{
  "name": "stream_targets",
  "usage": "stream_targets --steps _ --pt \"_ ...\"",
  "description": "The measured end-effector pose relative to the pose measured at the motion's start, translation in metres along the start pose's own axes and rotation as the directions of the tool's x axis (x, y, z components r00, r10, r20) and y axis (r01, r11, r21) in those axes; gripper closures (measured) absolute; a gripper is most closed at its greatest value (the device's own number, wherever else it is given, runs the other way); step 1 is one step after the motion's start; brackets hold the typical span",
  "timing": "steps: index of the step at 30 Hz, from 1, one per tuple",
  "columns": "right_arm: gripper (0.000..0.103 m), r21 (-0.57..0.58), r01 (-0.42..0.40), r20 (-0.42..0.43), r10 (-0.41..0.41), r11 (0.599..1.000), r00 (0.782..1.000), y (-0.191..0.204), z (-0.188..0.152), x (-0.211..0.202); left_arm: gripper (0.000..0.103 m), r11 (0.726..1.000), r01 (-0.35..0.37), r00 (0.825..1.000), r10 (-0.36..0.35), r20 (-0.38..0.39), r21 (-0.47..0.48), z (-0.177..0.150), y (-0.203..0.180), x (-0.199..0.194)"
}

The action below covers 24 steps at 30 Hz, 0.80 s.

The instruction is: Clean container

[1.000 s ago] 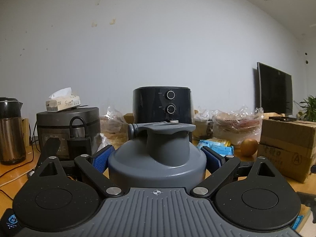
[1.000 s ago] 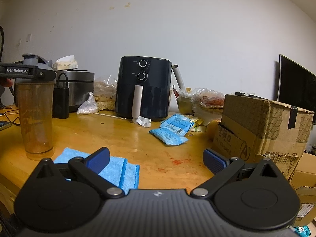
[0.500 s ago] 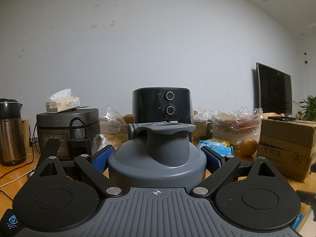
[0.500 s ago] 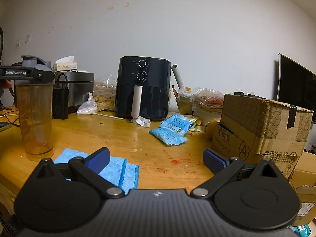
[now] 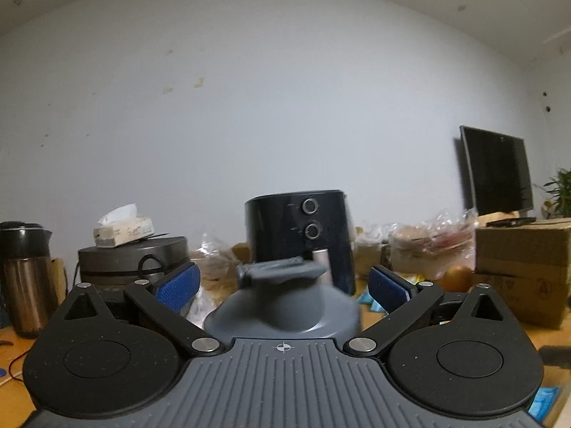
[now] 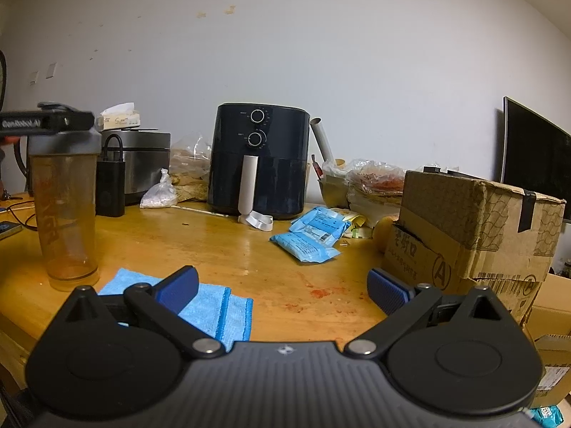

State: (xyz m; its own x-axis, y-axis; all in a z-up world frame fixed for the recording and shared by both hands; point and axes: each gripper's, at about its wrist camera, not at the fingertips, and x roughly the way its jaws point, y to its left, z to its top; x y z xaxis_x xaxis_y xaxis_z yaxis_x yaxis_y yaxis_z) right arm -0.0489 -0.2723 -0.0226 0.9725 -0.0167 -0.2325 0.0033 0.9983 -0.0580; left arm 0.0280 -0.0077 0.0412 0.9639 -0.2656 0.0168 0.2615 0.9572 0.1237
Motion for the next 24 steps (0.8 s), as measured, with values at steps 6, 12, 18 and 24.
stream_targets --steps 6,12,18,24 --pt "0.0 0.001 0.001 0.003 -0.001 1.0 1.0 -0.001 0.0 -0.001 0.0 1.0 0.005 1.0 -0.005 -0.003 -0.005 0.002 -0.002 -0.002" --pt "0.0 0.002 0.003 0.006 -0.003 1.0 1.0 -0.002 0.0 -0.003 0.0 1.0 0.006 1.0 -0.006 -0.03 -0.029 0.0 0.004 0.001" --pt "0.0 0.007 0.005 0.004 -0.005 1.0 1.0 -0.002 -0.001 -0.005 0.0 0.999 0.006 0.999 -0.008 -0.044 -0.035 -0.001 0.007 0.0" --pt "0.0 0.003 0.001 0.005 -0.001 1.0 1.0 0.0 -0.001 -0.005 0.0 0.999 0.011 0.998 -0.014 -0.063 -0.045 -0.003 0.009 0.0"
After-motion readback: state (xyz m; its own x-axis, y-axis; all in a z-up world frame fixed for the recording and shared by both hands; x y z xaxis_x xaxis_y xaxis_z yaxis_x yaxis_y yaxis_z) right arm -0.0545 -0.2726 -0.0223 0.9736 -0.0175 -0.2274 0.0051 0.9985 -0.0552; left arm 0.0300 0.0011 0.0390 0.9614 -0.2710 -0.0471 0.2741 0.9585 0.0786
